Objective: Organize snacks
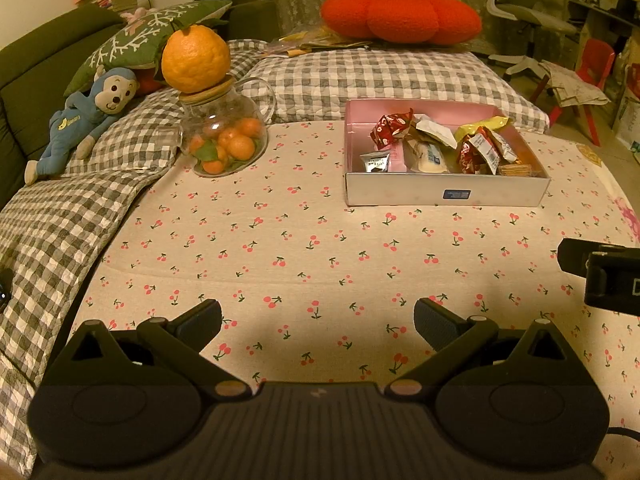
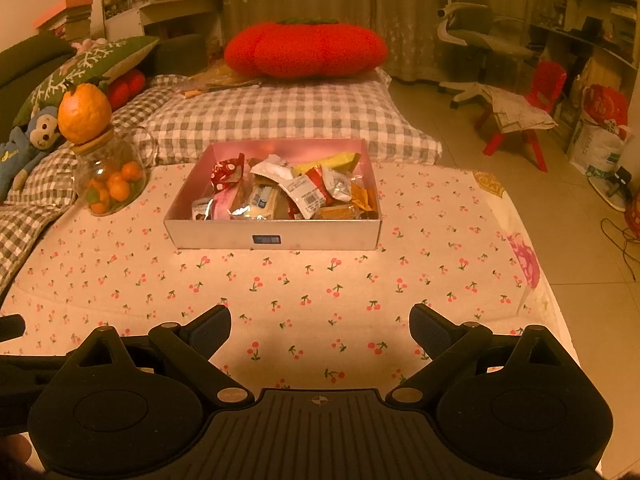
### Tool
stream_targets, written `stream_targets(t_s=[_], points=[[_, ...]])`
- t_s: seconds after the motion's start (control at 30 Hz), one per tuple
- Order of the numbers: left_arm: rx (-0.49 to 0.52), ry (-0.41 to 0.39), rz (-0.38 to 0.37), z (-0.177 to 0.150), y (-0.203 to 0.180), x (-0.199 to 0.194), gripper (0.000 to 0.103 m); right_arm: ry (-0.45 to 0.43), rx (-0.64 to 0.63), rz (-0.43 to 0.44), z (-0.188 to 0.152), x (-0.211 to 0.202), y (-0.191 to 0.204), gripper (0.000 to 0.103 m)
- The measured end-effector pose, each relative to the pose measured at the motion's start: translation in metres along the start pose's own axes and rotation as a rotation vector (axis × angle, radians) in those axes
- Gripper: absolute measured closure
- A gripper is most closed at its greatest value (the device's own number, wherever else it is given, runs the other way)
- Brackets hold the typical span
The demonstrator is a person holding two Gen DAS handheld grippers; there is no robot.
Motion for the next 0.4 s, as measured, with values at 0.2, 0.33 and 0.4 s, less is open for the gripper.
stream_targets(t_s=[0.2, 0.33, 0.4], points=[[0.001, 0.000, -0.002, 0.0001, -0.0006, -0.0001, 0.000, 0.001, -0.001, -0.001, -0.0002, 0.0002, 0.0006, 0.005], [0.004, -0.001, -0.006, 0.0007, -0.0018, -0.0004, 0.000, 0.001, -0.001, 0.000, -0.0001, 0.0001, 0.0006, 0.005], [0.004, 0.003, -0.013, 0.0008, -0.0022, 0.0000, 0.000, 0.001, -0.002, -0.002, -0.0006, 0.0002, 0.0007, 0.005]])
Point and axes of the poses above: each gripper's, at about its wrist camera, not at the fingertips, and x roughly the way its jaws point, y to its left, z to its top, the point moved 1 cm from there along x, roughly the way its jaws point, and after that the axes turned 2 degrees about -x, right-handed, at the moved point
